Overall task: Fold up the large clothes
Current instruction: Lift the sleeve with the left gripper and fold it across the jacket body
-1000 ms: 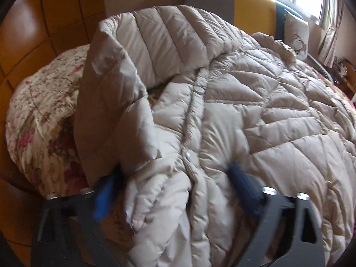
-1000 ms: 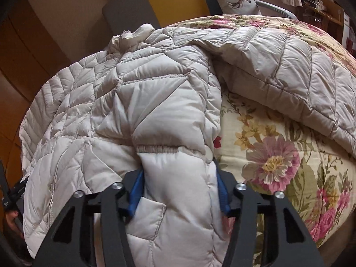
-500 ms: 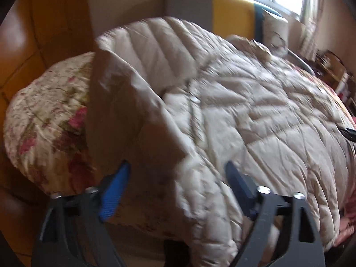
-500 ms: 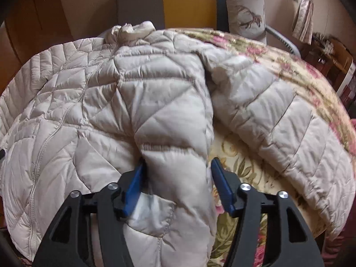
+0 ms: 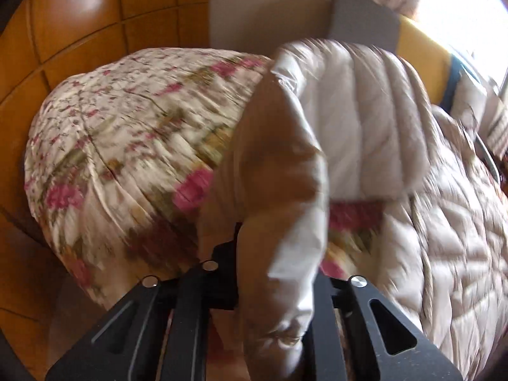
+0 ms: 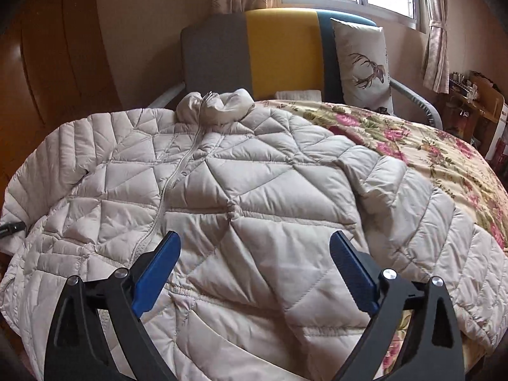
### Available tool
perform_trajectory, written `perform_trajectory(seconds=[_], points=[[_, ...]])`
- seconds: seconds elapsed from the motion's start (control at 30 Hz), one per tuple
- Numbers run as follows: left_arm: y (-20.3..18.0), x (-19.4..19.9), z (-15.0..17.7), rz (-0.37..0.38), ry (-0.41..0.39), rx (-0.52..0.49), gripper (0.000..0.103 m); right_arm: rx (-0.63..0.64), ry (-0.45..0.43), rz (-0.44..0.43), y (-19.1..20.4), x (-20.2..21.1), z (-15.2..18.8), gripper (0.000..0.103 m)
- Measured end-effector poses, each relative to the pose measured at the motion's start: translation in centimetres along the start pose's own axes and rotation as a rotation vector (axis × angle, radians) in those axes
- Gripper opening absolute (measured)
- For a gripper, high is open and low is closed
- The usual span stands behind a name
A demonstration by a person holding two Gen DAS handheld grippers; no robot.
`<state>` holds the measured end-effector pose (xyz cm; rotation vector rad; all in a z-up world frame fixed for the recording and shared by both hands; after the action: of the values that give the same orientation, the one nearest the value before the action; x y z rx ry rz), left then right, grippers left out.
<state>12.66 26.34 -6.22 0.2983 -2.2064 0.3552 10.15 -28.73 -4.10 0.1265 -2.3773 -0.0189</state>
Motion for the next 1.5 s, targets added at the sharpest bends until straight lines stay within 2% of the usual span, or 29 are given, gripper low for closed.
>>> perform_trajectory(seconds=[0.13,0.2,0.3,0.4,0.47,0.6,0.73,0.9,0.97,1.07,1.2,1.33,1.4,1.47,1.5], points=[[5.8,-0.2,-4.2,0.038,-0.01,0.176,0.006,0.001,0.036,0.009,-0.1,-1.9,1.6,0.1],[8.0,0.1,-5.8,0.032,-0.014,0.228,0.006,-0.005,0.048,-0.002,-0.4,-2.3,2.3,0.101],[9.1,0.3,-7.7,0.102,0.033,0.23,0.006,-0.018,0.055,-0.015,-0.7,-2.8,2.9,0.101],[7.9,1.6,-8.7,0.191,0.089,0.193,0.006,-0.018,0.063,-0.012,-0.6,-3.2,3.0,0.101],[6.3,2.6,-9.4,0.297,0.144,0.172,0.006,-0.016,0.066,-0.014,-0.5,-3.4,3.0,0.101],[1.1,5.2,-10.6,0.485,0.242,0.116,0.006,-0.026,0.063,-0.033,-0.7,-3.4,3.1,0.101],[-6.4,8.2,-10.8,0.587,0.321,0.003,0.006,-0.043,0.057,-0.056,-1.0,-3.4,3.2,0.101],[-14.9,10.0,-9.9,0.796,0.455,-0.078,0.006,-0.06,0.045,-0.084,-1.4,-3.3,3.4,0.101],[-18.1,10.3,-9.4,0.865,0.492,-0.107,0.006,-0.068,0.04,-0.096,-1.5,-3.3,3.4,0.101],[-23.1,10.4,-8.6,0.929,0.518,-0.156,0.006,-0.075,0.034,-0.108,-1.7,-3.3,3.5,0.101],[-29.8,9.4,-7.6,0.961,0.514,-0.235,0.006,-0.077,0.025,-0.116,-1.7,-3.3,3.6,0.101],[-36.8,7.5,-5.6,0.911,0.479,-0.369,0.006,-0.079,0.014,-0.12,-1.8,-3.2,3.7,0.101],[-40.1,5.4,-3.9,0.872,0.447,-0.409,0.01,-0.079,0.012,-0.12,-1.7,-3.3,3.8,0.101],[-43.2,3.7,-1.9,0.851,0.424,-0.485,0.031,-0.077,0.012,-0.118,-1.7,-3.3,3.8,0.101],[-44.4,2.7,-1.2,0.842,0.417,-0.505,0.066,-0.075,0.011,-0.118,-1.7,-3.2,3.8,0.101]])
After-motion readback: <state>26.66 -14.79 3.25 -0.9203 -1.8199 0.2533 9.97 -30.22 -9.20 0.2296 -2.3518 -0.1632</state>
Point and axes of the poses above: each gripper's, at about its wrist camera, not at the fingertips, and x roughly against the way its jaws point, y to its left, z to its underside, the point moved 1 cm from there along -x, roughly the way its jaws point, and after that the axes turned 5 degrees about x, right-handed, at the moved point
